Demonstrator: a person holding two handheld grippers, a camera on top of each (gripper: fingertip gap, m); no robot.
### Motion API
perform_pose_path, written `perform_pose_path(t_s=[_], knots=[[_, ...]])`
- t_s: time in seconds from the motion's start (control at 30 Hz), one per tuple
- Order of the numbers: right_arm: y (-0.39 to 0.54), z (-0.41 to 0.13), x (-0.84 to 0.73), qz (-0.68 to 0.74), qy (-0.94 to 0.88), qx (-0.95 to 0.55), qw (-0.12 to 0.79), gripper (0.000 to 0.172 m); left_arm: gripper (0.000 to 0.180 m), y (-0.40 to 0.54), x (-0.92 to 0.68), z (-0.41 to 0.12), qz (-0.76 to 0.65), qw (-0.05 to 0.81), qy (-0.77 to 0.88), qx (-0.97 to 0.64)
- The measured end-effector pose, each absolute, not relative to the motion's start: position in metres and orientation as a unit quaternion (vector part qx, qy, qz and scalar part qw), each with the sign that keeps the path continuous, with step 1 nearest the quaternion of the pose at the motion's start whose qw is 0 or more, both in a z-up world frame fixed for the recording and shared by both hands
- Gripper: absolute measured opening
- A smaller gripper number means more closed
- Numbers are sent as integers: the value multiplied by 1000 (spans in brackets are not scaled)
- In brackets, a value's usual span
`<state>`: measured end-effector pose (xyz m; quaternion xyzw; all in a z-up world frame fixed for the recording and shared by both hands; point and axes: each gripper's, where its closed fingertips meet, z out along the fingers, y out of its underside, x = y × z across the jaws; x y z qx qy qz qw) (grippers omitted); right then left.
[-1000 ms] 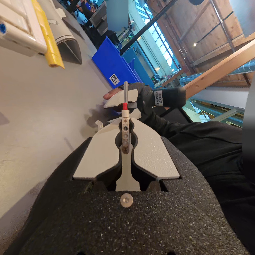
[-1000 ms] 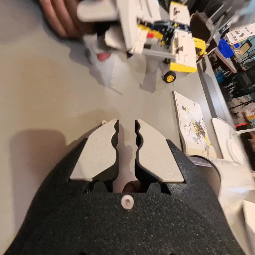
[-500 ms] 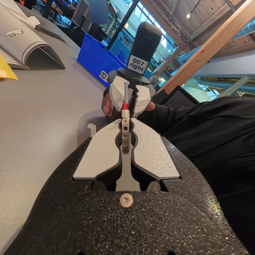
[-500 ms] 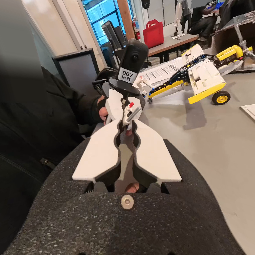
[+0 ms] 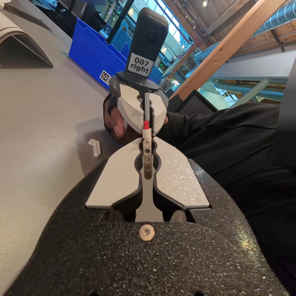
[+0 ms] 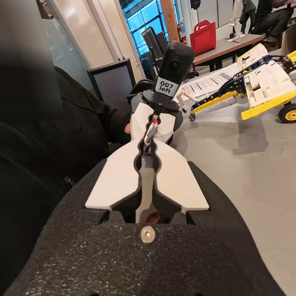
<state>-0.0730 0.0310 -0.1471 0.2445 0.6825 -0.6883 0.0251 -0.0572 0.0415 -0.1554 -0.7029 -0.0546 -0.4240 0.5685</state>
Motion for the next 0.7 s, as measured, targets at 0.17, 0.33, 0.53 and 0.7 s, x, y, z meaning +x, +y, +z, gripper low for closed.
perform_pose_path(t_s=[0.17, 0.33, 0.53, 0.7], knots=[[29, -145, -68, -698, 677, 228, 49, 8, 8, 39, -52, -154, -446, 557, -41, -700], [29, -141, -68, -709, 661, 235, 67, 8, 8, 40, -54, -150, -461, 558, -48, -688], [37, -143, -72, -705, 659, 255, 63, 7, 11, 41, -57, -152, -449, 561, -61, -693], [40, -143, -73, -702, 663, 256, 53, 7, 8, 40, -59, -151, -461, 556, -65, -688]])
